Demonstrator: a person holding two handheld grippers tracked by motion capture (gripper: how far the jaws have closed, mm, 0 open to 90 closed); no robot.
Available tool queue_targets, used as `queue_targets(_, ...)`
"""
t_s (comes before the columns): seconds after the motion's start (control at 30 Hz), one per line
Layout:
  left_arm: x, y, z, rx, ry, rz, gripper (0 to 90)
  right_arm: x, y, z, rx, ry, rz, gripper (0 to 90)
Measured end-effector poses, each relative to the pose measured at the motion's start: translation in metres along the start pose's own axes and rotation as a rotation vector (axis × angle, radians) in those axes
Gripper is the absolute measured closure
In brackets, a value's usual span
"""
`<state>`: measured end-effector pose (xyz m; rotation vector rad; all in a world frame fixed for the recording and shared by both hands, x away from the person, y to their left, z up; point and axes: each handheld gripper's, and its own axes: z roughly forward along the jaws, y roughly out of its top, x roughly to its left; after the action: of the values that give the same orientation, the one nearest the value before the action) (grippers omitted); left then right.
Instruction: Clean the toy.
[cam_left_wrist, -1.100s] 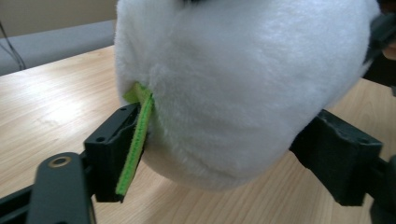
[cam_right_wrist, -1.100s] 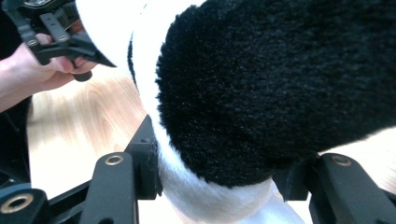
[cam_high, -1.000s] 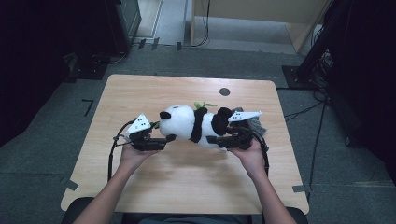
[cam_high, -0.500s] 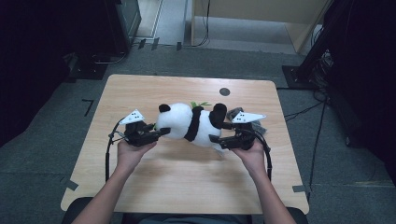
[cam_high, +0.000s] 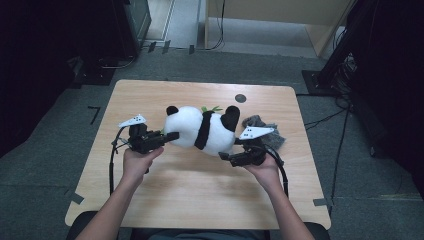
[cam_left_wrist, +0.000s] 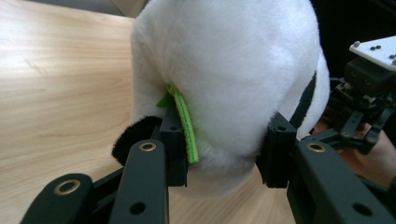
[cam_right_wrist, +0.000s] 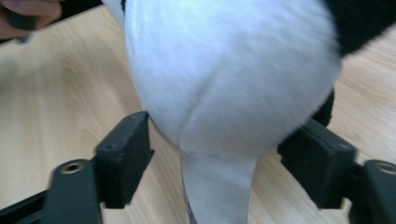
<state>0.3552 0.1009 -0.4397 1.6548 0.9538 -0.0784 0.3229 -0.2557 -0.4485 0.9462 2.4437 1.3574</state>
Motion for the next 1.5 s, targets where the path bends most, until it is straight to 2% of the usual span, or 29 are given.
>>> queue_targets(0.07,-0.001,-0.001,0.003,0.007,0.016,0.005,59.2,0.003,0.000,0.002,0.014,-0.034,-0.014,38.0)
queue_targets(0.13,-0.002,-0.002,0.004,0.019,0.036,0.025,56.0,0.004,0.001,0.001,0.014,-0.054,-0.013,40.9)
queue_targets(0.27,-0.005,-0.004,0.007,0.051,0.085,0.087,44.7,0.000,0.001,-0.001,0.012,-0.041,0.038,41.9)
queue_targets(0.33,-0.006,-0.005,0.009,0.065,0.110,0.131,39.9,-0.002,0.001,0.000,0.023,-0.042,0.069,41.9)
queue_targets(0.37,-0.007,-0.007,0.011,0.082,0.133,0.167,38.0,-0.003,0.001,0.000,0.028,-0.039,0.090,41.9)
queue_targets(0.47,-0.008,-0.009,0.013,0.117,0.150,0.206,36.4,-0.007,0.002,-0.005,0.006,-0.009,0.162,41.3)
queue_targets(0.57,-0.007,-0.010,0.014,0.130,0.137,0.190,36.3,-0.011,0.005,-0.013,-0.040,0.001,0.196,40.0)
queue_targets(0.73,-0.002,-0.010,0.013,0.129,0.107,0.134,37.1,-0.010,0.006,-0.015,-0.046,-0.014,0.170,33.8)
queue_targets(0.8,-0.001,-0.010,0.011,0.121,0.095,0.105,37.4,-0.011,0.007,-0.014,-0.040,-0.006,0.184,32.2)
queue_targets(1.07,-0.001,-0.012,0.010,0.152,0.091,0.080,37.7,-0.011,0.011,-0.014,-0.032,-0.004,0.208,28.4)
queue_targets(1.2,-0.003,-0.012,0.008,0.144,0.091,0.081,37.9,-0.010,0.015,-0.017,-0.046,0.000,0.213,28.2)
queue_targets(1.33,-0.003,-0.014,0.006,0.154,0.089,0.062,37.9,-0.011,0.015,-0.015,-0.031,0.018,0.230,28.1)
queue_targets(1.5,-0.004,-0.015,0.003,0.169,0.085,0.059,37.9,-0.011,0.017,-0.014,-0.035,0.032,0.238,26.3)
